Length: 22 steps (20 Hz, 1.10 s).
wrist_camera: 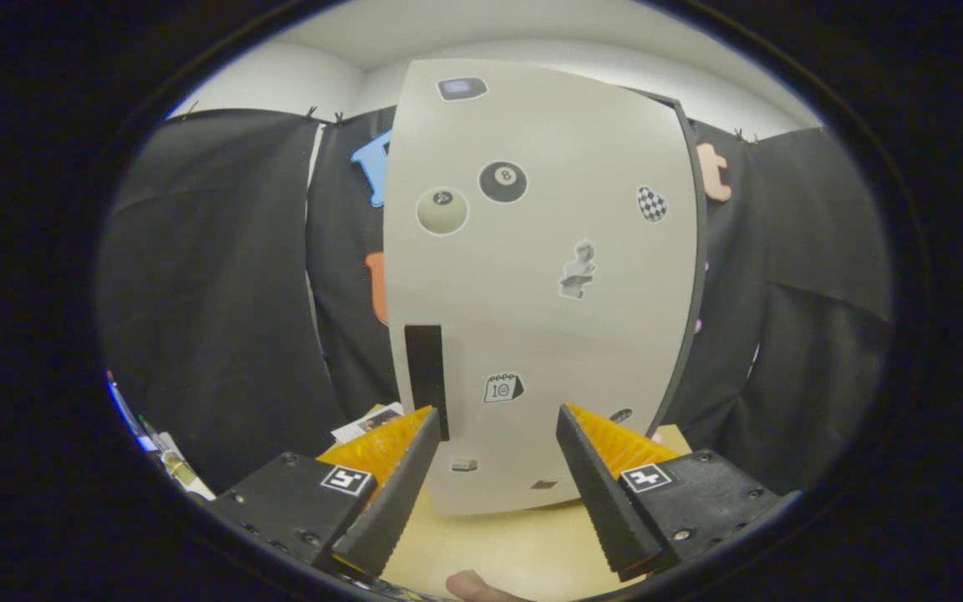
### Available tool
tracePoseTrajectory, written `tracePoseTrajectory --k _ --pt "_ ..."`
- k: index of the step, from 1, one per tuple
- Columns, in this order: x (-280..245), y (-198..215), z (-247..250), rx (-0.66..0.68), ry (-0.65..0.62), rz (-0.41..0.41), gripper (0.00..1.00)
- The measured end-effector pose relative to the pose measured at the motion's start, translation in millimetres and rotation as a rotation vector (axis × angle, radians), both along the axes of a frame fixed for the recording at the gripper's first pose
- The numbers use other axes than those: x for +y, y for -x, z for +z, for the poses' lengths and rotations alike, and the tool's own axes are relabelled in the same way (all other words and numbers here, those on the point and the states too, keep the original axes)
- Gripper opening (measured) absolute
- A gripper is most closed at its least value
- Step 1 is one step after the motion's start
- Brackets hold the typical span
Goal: Open the shoe cabinet door, grab the shoes and put them into the shoe cabinet, then close the shoe cabinet door.
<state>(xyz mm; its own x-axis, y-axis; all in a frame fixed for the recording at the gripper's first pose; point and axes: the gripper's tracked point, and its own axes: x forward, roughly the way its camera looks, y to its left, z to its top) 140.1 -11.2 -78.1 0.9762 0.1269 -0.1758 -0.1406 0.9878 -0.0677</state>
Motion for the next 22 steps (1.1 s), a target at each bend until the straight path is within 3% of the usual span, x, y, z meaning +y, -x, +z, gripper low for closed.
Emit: tracePoseTrajectory --k 4,7,12,22 --pt "-8.0 23.4 13.5 -0.039 0.04 -0.024 0.94" --pt "0.1 41.9 25.3 -0.058 -0.017 0.013 0.93" --pt "-10.2 67.4 55.6 -0.104 -0.093 -0.008 0.93" --pt "-22.7 87.9 91.2 -0.194 -0.116 -0.055 0.93"
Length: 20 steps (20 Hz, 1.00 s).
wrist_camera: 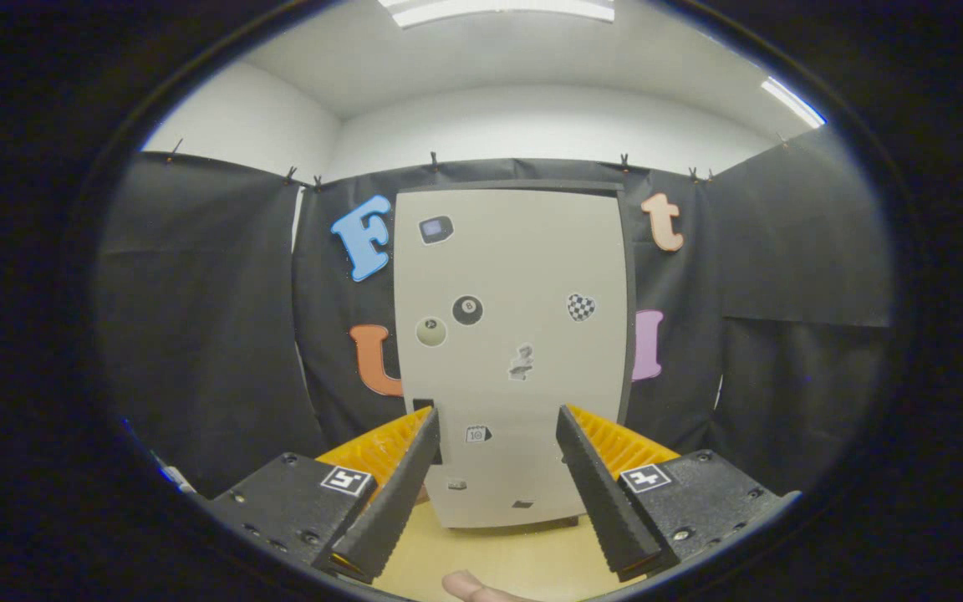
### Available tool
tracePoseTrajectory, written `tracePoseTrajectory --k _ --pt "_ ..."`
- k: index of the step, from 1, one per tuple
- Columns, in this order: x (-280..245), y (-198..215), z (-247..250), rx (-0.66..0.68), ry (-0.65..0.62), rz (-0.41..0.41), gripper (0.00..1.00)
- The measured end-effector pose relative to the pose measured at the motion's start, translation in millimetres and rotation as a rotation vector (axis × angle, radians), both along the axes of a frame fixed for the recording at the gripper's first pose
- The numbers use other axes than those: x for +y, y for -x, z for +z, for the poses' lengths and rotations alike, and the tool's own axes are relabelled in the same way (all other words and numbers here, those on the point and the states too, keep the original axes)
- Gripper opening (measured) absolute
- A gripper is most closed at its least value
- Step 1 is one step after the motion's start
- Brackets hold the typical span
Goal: Open the shoe cabinet door, grab the shoes and put them into the shoe cabinet, then close the shoe cabinet door.
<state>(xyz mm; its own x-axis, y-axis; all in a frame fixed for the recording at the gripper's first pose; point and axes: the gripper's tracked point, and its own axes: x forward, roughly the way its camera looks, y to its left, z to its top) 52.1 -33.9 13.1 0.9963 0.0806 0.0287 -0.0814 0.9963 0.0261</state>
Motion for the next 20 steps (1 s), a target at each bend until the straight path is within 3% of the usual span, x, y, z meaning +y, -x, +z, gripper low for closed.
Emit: tracePoseTrajectory --k 20 --pt "-4.2 -12.1 -18.5 0.03 0.028 0.002 0.93"
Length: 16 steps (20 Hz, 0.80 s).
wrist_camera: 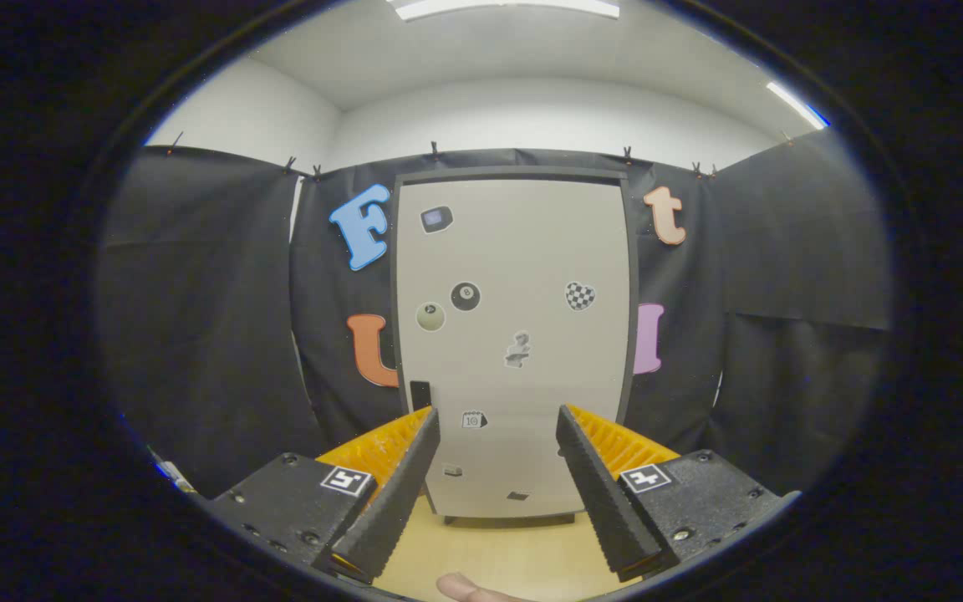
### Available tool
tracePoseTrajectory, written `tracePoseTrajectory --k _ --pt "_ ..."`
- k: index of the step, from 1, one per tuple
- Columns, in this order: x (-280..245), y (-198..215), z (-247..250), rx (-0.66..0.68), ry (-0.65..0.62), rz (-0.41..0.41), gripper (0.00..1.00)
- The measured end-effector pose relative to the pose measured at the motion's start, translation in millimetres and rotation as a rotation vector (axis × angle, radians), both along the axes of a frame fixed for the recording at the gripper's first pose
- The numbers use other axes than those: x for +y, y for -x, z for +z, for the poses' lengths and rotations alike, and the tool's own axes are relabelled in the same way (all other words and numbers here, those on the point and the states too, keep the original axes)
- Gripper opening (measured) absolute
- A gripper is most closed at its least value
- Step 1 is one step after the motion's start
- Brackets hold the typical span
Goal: Open the shoe cabinet door, grab the shoes and put them into the shoe cabinet, then close the shoe cabinet door.
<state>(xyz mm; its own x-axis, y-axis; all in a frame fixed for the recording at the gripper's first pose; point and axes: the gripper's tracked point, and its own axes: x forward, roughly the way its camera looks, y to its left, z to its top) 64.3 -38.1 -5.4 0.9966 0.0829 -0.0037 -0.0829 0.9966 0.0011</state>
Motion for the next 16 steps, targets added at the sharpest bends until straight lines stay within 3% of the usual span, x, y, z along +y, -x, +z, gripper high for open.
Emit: tracePoseTrajectory --k 16 --pt "5.8 -4.6 1.2 -0.024 0.022 0.019 0.93"
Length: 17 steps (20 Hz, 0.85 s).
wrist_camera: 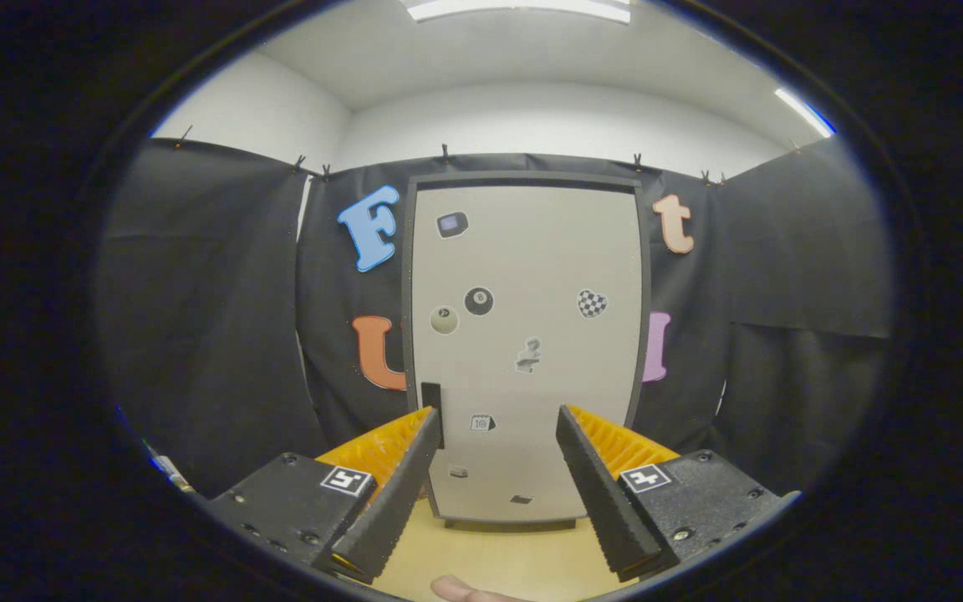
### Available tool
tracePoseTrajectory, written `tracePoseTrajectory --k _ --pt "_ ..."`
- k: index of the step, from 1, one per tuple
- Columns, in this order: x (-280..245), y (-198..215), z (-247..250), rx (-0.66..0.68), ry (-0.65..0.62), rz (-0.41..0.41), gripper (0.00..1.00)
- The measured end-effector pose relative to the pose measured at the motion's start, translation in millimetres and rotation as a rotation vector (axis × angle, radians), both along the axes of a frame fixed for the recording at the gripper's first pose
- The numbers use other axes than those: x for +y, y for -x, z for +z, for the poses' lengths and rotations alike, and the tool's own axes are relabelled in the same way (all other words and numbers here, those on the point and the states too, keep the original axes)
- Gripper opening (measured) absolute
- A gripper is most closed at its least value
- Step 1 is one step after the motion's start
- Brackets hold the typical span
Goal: Open the shoe cabinet door, grab the shoes and put them into the shoe cabinet, then close the shoe cabinet door.
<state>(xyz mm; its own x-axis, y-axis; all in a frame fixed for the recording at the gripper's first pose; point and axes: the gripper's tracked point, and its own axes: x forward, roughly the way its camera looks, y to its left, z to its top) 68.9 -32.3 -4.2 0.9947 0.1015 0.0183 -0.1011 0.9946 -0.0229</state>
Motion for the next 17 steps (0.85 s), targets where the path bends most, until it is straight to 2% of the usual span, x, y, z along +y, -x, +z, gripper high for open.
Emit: tracePoseTrajectory --k 17 --pt "-5.8 6.5 -3.8 0.009 0.001 0.043 0.93"
